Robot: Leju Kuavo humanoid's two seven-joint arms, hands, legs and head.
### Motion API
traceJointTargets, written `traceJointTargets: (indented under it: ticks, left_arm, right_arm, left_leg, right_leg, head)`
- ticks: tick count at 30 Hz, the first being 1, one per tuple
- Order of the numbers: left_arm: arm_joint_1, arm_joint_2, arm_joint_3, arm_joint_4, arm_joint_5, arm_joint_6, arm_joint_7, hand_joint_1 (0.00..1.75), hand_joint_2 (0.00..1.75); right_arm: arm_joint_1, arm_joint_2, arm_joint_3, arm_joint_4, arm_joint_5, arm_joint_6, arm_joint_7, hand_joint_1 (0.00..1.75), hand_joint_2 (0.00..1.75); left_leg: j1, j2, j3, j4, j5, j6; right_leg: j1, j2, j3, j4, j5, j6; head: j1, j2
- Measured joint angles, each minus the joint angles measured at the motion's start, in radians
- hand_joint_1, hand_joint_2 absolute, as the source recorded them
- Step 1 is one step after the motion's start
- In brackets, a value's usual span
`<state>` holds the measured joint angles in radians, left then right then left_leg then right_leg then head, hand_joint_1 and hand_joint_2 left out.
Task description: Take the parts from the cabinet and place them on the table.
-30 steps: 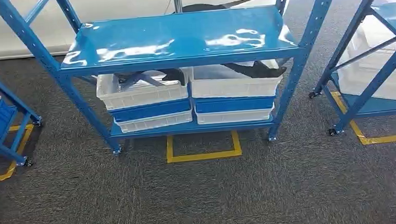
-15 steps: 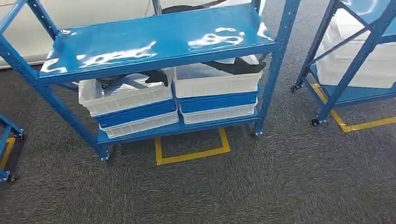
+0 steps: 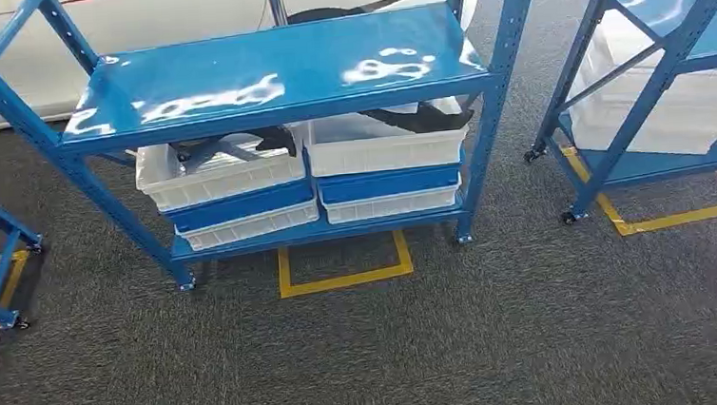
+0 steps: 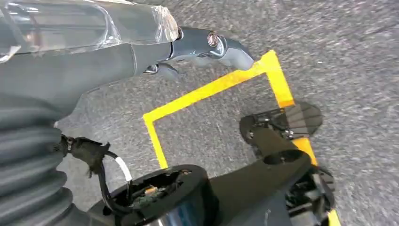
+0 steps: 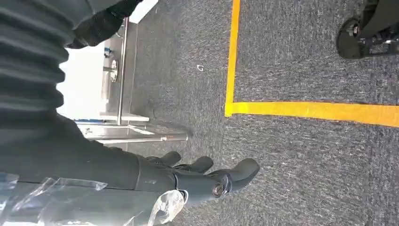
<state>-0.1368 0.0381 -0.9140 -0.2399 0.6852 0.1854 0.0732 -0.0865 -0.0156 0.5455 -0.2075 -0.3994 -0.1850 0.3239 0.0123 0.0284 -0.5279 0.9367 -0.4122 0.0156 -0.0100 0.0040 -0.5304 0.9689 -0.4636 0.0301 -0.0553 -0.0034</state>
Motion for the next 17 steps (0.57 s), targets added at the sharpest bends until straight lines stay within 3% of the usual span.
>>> traceJointTargets:
  ticks: [8, 17]
  left_arm:
    - [0.050, -0.003, 0.085, -0.001, -0.124, -0.029, 0.001, 0.00, 1.75]
    - [0.096, -0.007, 0.261, -0.023, -0.289, -0.075, -0.022, 0.00, 1.75]
  right_arm:
    - [0.038, 0.002, -0.038, -0.008, 0.066, 0.035, -0.062, 0.00, 1.75]
    - [0.082, 0.002, -0.137, -0.042, 0.164, 0.076, -0.140, 0.00, 1.75]
  left_leg:
    - [-0.004, 0.000, -0.001, 0.000, -0.002, -0.003]
    - [-0.006, 0.000, 0.000, 0.000, -0.003, -0.002]
  right_leg:
    - [-0.004, 0.000, 0.001, -0.001, 0.000, 0.000]
    - [-0.006, -0.001, 0.002, -0.001, 0.000, 0.000]
  head:
    - [0.000, 0.000]
    - [0.000, 0.000]
